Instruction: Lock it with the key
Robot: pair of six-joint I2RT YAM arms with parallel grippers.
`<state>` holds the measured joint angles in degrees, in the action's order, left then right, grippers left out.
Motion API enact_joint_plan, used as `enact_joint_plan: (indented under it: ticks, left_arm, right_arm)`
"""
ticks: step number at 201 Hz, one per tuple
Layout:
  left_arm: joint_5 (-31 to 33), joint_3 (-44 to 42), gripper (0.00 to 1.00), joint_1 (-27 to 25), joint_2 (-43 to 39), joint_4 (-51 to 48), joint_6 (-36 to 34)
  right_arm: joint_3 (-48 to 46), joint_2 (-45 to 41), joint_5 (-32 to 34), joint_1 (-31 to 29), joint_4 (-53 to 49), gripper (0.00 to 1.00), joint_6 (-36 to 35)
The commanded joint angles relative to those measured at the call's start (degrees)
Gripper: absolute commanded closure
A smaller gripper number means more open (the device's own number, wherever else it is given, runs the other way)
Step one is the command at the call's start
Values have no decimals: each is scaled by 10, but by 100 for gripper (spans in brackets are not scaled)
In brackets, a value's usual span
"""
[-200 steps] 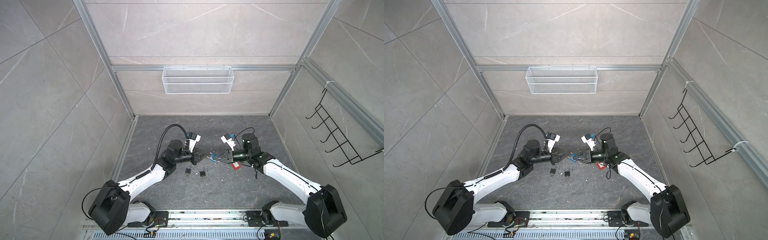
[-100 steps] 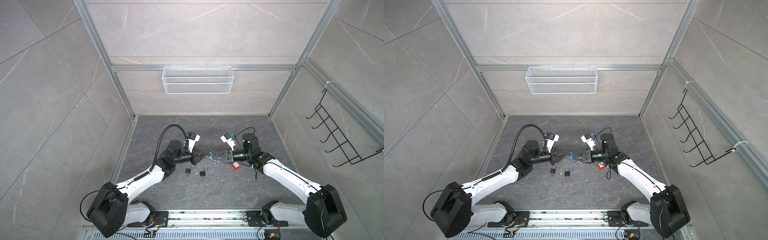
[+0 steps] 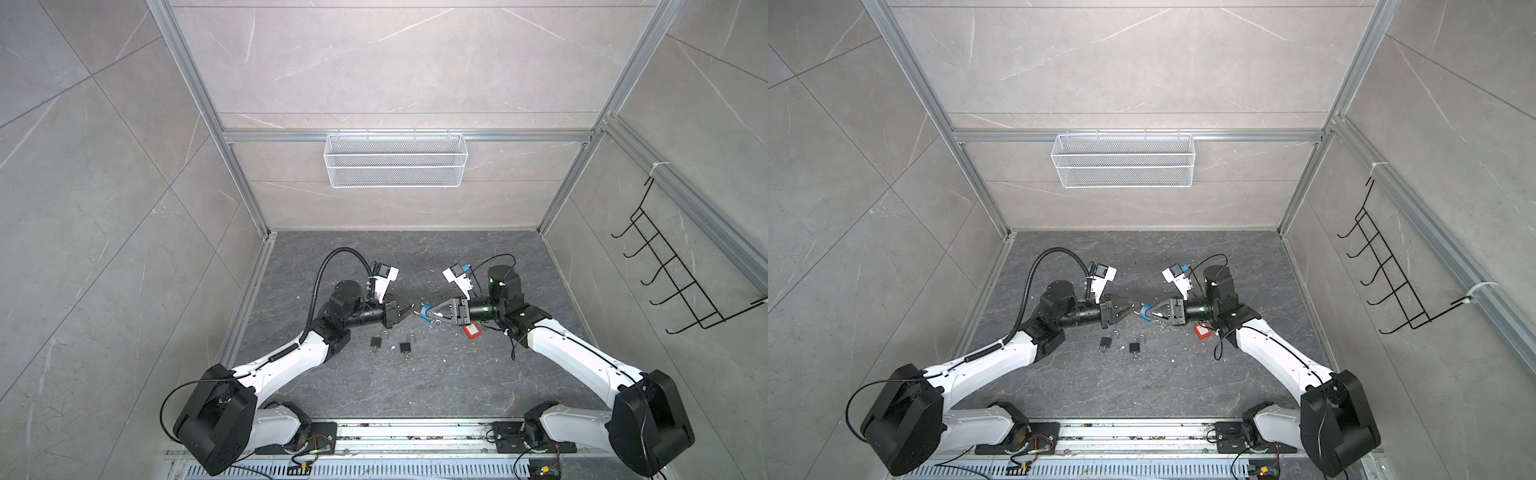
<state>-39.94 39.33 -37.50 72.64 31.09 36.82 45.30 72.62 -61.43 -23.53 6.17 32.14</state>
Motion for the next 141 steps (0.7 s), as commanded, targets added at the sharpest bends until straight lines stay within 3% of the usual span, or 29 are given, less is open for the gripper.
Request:
enact_joint_plan:
  ticks: [1,20,58,80,109,141]
  left_arm:
    - [-118,-9,100,-40,-12,92,18]
    - [-78,-35,100,-19,-10,162,69]
    - [-44,-66,100,5,-1,283,145]
    - [-36,-66,100,5,-2,286,147]
    - [-33,-69,100,7,0,286,146]
    - [-33,-68,100,8,0,275,140]
  right_arm:
    - [-9,10,100,4,65,95,31]
    - [-31,9,76,9,133,83,72]
    - [-69,7,49,10,265,81,149]
    - [-81,14,44,11,318,83,186]
    - [-87,19,50,11,356,100,216]
    - [-93,19,63,16,375,100,231]
